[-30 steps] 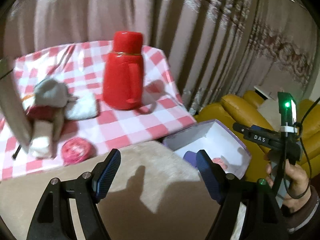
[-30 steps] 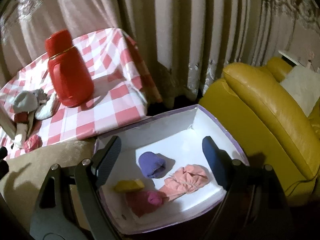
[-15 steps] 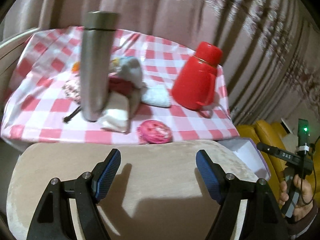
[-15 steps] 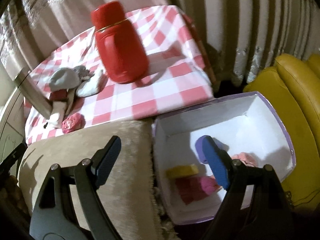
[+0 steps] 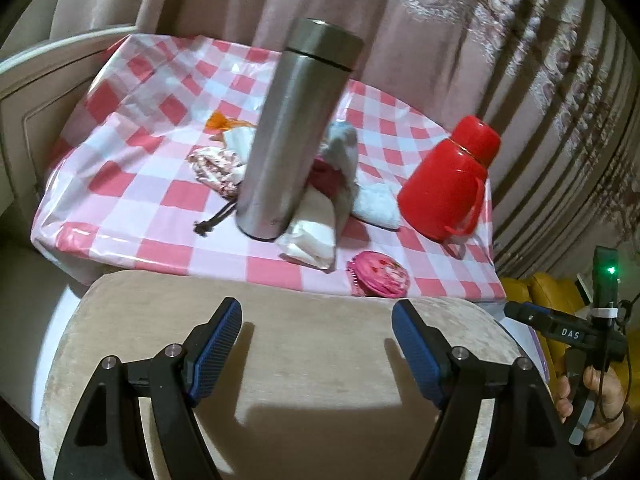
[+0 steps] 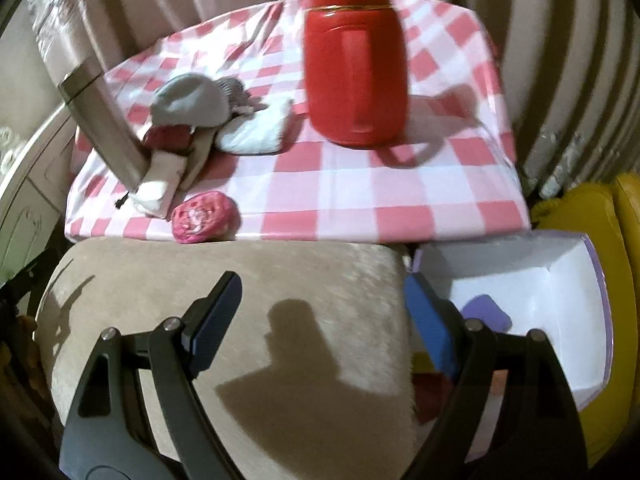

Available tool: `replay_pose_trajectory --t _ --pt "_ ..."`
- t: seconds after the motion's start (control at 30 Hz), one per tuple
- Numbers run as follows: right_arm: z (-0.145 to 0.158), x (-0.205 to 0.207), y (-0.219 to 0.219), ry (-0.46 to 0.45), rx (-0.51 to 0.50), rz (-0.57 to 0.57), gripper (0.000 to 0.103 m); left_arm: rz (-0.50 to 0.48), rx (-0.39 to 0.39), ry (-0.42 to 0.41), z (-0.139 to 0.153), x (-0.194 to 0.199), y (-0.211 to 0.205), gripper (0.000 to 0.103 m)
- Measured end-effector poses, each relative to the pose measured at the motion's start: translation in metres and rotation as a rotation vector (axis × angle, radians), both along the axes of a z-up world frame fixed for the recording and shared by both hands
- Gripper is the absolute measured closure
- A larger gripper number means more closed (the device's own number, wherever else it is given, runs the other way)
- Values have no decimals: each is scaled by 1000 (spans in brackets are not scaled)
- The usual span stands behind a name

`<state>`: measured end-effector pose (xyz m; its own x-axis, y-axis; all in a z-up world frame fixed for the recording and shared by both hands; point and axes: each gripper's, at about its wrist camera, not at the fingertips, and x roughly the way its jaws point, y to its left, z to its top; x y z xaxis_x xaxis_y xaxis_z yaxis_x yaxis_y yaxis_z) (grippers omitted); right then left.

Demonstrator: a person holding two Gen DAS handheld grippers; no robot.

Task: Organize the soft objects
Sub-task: 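Move both tools back over the table toward the pink pouch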

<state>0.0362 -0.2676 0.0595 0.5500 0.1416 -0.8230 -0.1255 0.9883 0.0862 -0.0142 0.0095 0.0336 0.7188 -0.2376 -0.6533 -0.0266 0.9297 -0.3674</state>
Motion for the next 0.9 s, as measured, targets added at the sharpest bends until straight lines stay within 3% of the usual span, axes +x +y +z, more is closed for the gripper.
replay_pose_trajectory --t 0.47,0.9 --pt "-21 51 83 83 -51 187 15 58 -43 36 -13 7 32 25" --pt "-44 83 132 144 -107 306 14 56 -92 70 -19 19 43 25"
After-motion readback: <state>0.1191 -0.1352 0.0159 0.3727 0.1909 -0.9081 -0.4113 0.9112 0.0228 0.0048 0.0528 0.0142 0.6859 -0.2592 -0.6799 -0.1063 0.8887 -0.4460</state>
